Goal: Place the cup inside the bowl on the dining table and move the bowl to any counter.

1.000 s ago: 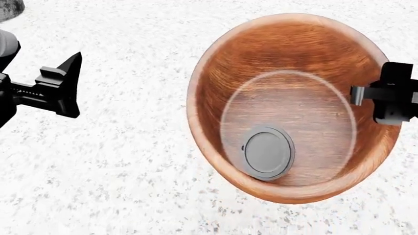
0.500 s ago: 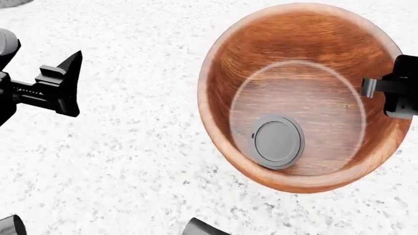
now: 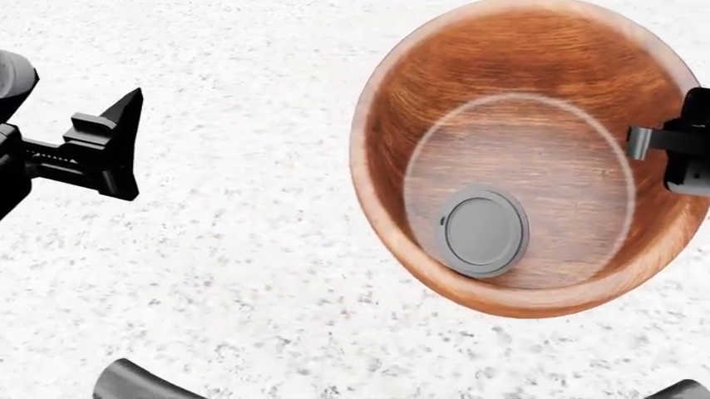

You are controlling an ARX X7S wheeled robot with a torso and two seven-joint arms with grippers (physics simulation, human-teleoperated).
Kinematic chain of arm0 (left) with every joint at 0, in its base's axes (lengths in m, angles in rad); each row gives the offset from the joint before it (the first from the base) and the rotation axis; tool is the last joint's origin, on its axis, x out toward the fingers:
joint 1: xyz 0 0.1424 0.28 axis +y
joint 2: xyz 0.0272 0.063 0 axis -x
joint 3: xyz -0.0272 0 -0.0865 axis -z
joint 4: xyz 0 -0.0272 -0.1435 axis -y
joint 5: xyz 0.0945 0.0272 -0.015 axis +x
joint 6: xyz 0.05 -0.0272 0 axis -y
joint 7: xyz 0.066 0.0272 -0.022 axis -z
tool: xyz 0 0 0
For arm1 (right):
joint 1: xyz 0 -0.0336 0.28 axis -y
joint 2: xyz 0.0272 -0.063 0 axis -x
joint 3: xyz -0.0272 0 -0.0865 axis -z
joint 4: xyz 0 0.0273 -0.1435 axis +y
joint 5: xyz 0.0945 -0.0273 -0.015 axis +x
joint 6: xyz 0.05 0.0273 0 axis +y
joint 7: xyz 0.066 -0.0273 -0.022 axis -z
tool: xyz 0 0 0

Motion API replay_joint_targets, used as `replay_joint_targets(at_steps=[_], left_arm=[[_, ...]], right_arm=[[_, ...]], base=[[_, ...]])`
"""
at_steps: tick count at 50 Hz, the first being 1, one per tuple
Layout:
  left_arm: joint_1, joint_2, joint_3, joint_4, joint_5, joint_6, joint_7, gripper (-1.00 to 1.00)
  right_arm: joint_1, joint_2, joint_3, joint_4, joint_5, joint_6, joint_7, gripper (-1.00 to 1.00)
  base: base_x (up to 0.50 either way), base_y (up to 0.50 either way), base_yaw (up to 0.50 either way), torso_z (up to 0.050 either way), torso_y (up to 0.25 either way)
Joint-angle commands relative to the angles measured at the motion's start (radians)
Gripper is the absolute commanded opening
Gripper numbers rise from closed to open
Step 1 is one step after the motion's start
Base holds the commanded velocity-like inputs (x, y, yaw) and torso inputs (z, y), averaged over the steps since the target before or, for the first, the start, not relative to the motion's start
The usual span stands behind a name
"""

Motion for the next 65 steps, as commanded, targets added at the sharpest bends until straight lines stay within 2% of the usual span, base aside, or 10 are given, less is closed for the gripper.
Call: replay_joint_targets(at_steps=[1, 65], left_arm=[[-0.003, -0.005, -0.003, 0.004, -0.007, -0.002, -0.002, 1.0], [-0.037, 0.002, 0.007, -0.01, -0.023, -0.008, -0.004, 1.0]], right_arm=[[0.002, 0.011, 0.023, -0.011, 0.014, -0.015, -0.003, -1.0], [-0.043, 0.043, 0.034, -0.032, 0.04, -0.055, -0.003, -1.0]], base=[[0.0, -0.5, 0.0, 0.0, 0.0], [-0.01, -0.5, 0.0, 0.0, 0.0]])
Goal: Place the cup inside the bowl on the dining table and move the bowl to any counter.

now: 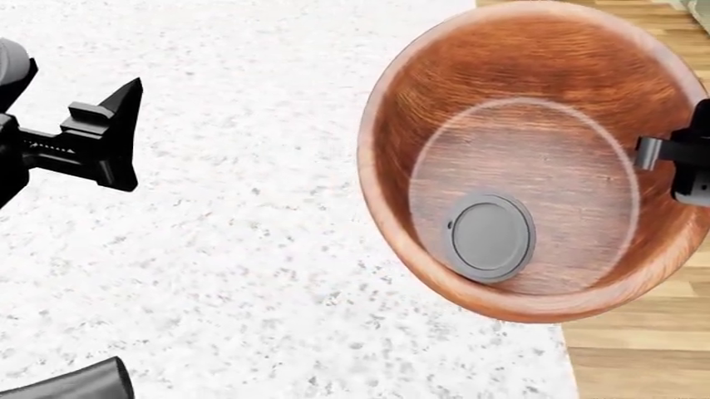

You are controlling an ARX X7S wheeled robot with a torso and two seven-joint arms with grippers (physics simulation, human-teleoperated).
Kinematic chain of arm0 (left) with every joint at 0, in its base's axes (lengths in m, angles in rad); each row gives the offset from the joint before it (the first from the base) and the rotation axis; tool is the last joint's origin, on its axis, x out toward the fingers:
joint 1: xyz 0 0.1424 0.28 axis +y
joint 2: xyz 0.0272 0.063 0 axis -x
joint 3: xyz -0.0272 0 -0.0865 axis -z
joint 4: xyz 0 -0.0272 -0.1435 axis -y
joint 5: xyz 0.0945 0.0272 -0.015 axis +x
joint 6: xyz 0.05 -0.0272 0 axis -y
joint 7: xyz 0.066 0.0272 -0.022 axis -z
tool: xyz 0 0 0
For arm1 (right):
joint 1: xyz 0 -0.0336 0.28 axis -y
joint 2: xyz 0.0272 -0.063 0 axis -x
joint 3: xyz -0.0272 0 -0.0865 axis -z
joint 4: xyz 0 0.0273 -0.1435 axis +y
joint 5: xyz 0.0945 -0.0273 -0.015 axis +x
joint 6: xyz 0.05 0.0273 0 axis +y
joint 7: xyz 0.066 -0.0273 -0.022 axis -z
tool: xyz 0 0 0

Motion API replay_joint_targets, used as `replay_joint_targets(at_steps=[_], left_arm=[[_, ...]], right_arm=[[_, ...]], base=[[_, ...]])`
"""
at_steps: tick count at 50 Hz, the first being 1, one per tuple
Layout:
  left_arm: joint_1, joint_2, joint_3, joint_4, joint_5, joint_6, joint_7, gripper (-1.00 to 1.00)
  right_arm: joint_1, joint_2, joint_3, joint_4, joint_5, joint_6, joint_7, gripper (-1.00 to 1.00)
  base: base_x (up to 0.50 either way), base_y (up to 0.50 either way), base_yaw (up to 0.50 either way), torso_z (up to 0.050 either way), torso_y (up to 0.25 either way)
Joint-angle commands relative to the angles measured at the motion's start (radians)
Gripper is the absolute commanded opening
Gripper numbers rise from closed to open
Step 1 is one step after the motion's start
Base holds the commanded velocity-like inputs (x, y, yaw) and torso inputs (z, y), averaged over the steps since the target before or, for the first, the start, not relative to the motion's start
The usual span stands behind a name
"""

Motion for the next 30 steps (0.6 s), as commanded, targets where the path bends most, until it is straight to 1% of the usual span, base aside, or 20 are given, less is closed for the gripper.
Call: replay_joint_targets(at_steps=[1, 13, 25, 30], left_arm=[[-0.01, 0.001, 0.006, -0.005, 0.002, 0.002, 0.007, 1.0], [-0.015, 0.012, 0.013, -0.003, 0.004, 0.005, 0.003, 1.0], [-0.006, -0.005, 0.006, -0.003, 0.0, 0.011, 0.01, 1.0], [-0.007, 0.006, 0.013, -0.004, 0.004, 0.013, 0.004, 1.0]], right_arm=[[0.005, 0.012, 0.025, -0.01, 0.017, -0.013, -0.003, -1.0], [-0.001, 0.014, 0.023, -0.01, 0.018, -0.018, 0.0, -1.0], [-0.002, 0.005, 0.017, -0.004, 0.008, -0.026, -0.012, -1.0], [-0.006, 0.007, 0.016, -0.007, 0.01, -0.028, -0.011, -1.0]], base=[[-0.08, -0.5, 0.0, 0.0, 0.0], [-0.09, -0.5, 0.0, 0.0, 0.0], [-0.08, -0.5, 0.0, 0.001, 0.001], [-0.08, -0.5, 0.0, 0.0, 0.0]])
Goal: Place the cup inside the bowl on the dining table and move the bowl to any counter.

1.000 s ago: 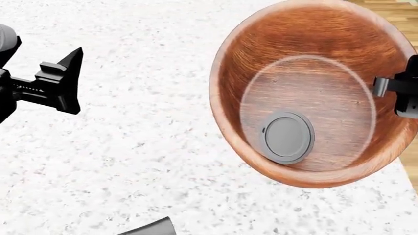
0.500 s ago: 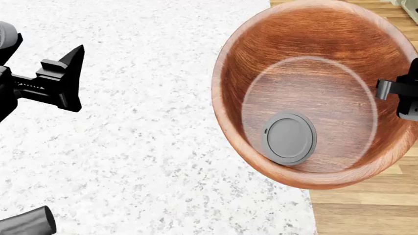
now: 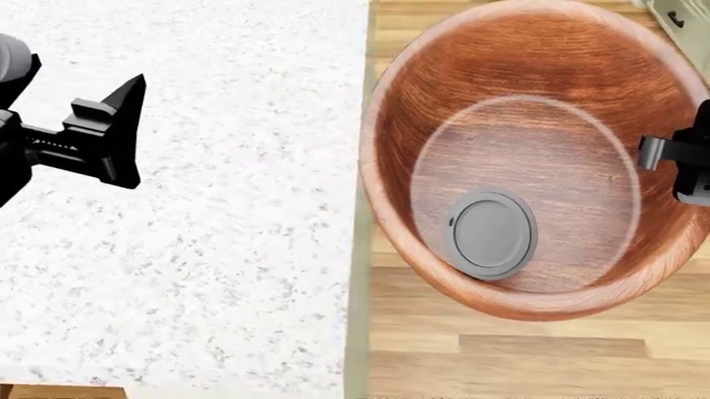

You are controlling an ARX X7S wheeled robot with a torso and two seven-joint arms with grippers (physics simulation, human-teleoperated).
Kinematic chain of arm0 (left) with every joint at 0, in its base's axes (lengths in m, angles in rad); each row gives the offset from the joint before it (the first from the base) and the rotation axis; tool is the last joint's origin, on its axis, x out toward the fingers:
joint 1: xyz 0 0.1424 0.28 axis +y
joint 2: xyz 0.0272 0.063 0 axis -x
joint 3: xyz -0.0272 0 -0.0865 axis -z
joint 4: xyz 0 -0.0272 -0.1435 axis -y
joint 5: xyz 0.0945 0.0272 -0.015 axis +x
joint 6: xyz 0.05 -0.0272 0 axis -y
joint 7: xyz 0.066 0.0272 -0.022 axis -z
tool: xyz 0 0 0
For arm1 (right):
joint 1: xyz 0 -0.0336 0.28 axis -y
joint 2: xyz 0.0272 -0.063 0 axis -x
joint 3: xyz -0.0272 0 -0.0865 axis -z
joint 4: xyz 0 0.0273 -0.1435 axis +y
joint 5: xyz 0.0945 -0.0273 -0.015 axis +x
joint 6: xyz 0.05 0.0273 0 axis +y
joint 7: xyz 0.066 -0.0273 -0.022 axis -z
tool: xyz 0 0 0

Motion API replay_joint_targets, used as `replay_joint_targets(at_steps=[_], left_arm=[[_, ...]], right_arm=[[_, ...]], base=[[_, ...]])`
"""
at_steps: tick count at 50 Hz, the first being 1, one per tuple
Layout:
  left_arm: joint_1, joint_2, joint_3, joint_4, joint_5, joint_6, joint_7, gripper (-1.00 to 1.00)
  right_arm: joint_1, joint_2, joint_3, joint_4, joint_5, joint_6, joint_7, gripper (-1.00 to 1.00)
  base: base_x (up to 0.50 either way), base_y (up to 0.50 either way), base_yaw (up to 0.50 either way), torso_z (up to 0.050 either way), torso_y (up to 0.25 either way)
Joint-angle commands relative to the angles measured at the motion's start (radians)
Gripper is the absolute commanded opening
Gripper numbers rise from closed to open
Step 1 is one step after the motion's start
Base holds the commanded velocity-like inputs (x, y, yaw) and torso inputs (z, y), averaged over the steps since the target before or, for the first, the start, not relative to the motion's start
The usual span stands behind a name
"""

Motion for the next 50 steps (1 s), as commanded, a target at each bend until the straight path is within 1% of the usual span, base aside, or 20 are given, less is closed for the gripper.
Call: replay_joint_targets(at_steps=[1, 14, 16, 19, 27, 39, 44, 45, 50], left_arm=[[0.003, 0.005, 0.005, 0.0, 0.003, 0.005, -0.003, 1.0], [0.006, 0.0, 0.005, -0.002, 0.004, 0.01, -0.003, 1.0], [0.004, -0.012, -0.004, 0.002, -0.008, 0.005, 0.003, 1.0], [0.001, 0.001, 0.006, 0.001, -0.001, 0.006, -0.005, 1.0], [0.002, -0.013, 0.001, -0.007, -0.003, 0.009, 0.008, 1.0], [0.005, 0.007, 0.014, -0.009, 0.006, 0.016, -0.003, 1.0], [0.01, 0.0, 0.01, -0.006, 0.002, 0.018, -0.001, 1.0], [0.01, 0.001, 0.009, -0.005, 0.0, 0.017, -0.002, 1.0], [0.014, 0.0, 0.009, -0.009, 0.002, 0.024, 0.002, 1.0]], right_arm=[[0.004, 0.001, 0.014, -0.005, 0.005, -0.011, -0.01, -1.0], [-0.028, 0.017, 0.022, -0.027, 0.01, -0.034, -0.012, -1.0], [-0.033, 0.018, 0.025, -0.029, 0.013, -0.038, -0.013, -1.0], [-0.044, 0.019, 0.025, -0.038, 0.004, -0.051, -0.028, -1.0], [-0.056, 0.018, 0.02, -0.038, -0.017, -0.07, -0.044, -1.0], [-0.061, 0.022, 0.016, -0.05, -0.028, -0.08, -0.058, -1.0], [-0.068, 0.019, 0.017, -0.054, -0.044, -0.101, -0.083, -1.0], [-0.067, 0.021, 0.01, -0.069, -0.078, -0.12, -0.098, -1.0], [-0.058, 0.014, -0.001, -0.069, -0.105, -0.129, -0.129, -1.0]], base=[[-0.09, -0.5, 0.0, 0.0, 0.0], [-0.08, -0.5, 0.0, 0.0, 0.0], [-0.05, -0.5, 0.0, 0.0, 0.0], [0.0, -0.5, 0.0, 0.0, 0.0], [0.0, -0.43, 0.0, 0.0, 0.001], [0.0, -0.5, 0.0, 0.0, 0.0], [0.12, -0.5, 0.0, 0.0, 0.0], [0.25, -0.5, 0.0, 0.0, 0.0], [0.38, -0.4, 0.0, 0.002, 0.002]])
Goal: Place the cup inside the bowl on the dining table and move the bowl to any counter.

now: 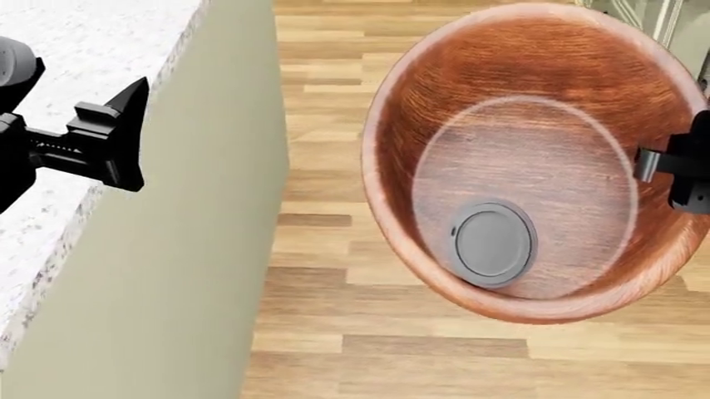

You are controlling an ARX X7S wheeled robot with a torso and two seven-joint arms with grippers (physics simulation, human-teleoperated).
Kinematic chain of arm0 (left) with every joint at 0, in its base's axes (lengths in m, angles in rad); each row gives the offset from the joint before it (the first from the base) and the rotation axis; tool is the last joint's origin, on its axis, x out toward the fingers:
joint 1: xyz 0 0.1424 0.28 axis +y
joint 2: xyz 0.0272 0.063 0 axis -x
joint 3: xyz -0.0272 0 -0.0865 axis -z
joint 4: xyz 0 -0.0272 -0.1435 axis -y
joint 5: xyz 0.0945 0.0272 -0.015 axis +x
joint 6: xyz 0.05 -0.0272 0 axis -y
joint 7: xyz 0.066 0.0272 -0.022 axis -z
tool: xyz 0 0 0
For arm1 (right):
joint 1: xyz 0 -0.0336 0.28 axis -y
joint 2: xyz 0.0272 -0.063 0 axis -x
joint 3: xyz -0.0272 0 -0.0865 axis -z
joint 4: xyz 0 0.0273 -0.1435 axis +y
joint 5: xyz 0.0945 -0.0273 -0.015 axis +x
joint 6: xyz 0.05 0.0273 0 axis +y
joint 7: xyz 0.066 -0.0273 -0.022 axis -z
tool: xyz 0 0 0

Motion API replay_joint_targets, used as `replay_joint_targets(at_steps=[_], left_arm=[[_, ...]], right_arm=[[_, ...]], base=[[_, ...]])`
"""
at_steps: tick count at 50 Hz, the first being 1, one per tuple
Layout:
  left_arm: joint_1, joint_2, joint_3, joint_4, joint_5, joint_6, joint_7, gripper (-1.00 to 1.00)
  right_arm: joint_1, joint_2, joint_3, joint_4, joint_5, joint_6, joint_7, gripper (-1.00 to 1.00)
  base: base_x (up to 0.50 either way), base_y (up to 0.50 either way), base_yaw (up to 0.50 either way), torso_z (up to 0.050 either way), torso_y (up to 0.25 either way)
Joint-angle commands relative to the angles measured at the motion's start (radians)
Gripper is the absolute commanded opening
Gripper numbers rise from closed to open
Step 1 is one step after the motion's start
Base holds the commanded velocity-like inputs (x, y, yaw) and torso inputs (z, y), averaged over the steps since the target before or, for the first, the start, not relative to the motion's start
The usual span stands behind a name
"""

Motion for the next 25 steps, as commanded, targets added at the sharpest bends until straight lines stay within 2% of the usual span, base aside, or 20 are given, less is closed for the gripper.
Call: replay_joint_targets(at_steps=[1, 25], left_arm=[[0.009, -0.004, -0.003, 0.0, -0.001, 0.007, 0.001, 1.0], [-0.005, -0.002, -0.001, -0.011, -0.005, 0.006, 0.001, 1.0]], right_arm=[[0.015, -0.008, 0.004, -0.018, -0.06, -0.047, -0.06, -1.0], [0.015, -0.017, -0.009, -0.017, -0.098, -0.071, -0.08, -1.0]], base=[[0.49, -0.26, 0.0, 0.0, 0.0], [0.5, -0.09, 0.0, 0.0, 0.002]])
